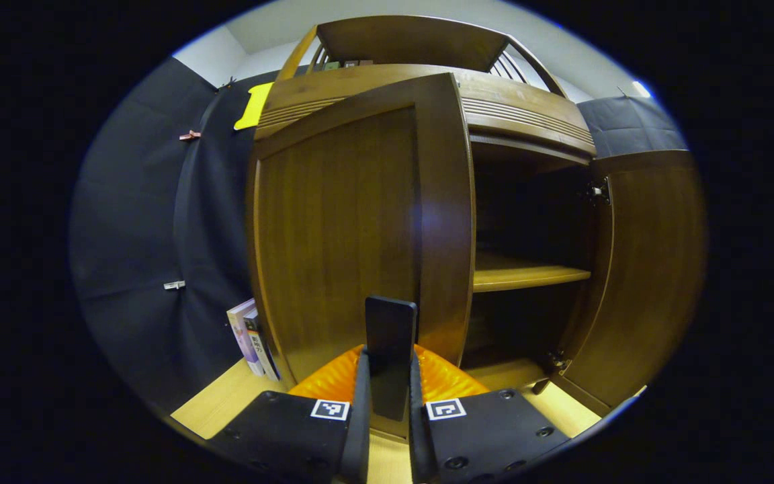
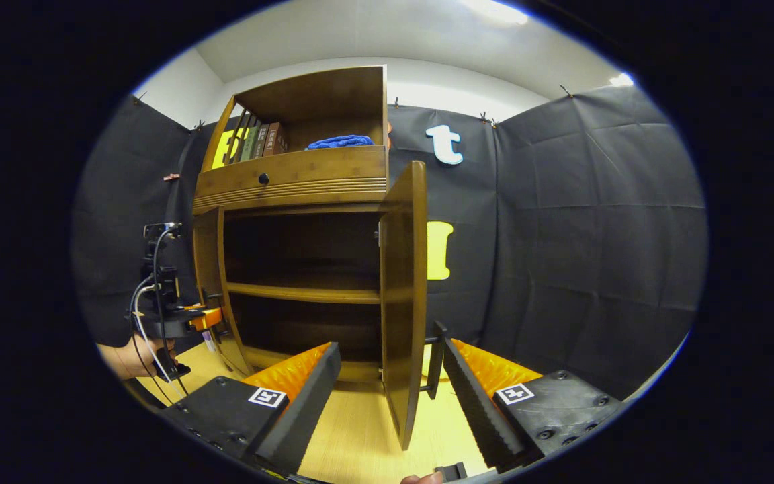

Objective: Open the right door of the double-door shoe cabinet with the right hand, and open the left door with the left hand.

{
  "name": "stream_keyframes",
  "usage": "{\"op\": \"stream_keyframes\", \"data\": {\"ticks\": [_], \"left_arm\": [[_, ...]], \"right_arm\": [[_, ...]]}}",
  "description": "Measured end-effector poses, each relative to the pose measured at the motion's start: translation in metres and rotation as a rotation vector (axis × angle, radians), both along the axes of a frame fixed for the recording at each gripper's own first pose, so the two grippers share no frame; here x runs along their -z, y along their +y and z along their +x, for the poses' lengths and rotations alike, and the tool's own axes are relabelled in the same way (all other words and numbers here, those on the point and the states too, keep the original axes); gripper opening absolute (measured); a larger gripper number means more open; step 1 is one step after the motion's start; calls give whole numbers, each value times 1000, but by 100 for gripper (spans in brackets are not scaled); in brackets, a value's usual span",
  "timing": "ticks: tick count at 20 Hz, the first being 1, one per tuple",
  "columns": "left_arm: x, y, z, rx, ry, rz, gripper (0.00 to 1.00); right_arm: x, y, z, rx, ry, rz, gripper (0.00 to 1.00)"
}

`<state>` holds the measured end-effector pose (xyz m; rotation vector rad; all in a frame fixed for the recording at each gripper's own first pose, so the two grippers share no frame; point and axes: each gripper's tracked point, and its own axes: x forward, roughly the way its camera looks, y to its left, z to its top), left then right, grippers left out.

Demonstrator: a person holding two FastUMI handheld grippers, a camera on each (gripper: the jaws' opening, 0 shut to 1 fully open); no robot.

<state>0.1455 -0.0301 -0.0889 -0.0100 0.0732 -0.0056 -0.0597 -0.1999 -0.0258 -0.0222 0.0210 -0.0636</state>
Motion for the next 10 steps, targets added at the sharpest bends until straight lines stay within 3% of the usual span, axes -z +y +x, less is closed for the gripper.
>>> {"op": "stream_keyframes", "data": {"ticks": [10], "left_arm": [[4, 51, -51, -24, 1, 0, 24]], "right_arm": [[8, 47, -15, -24, 1, 1, 98]]}}
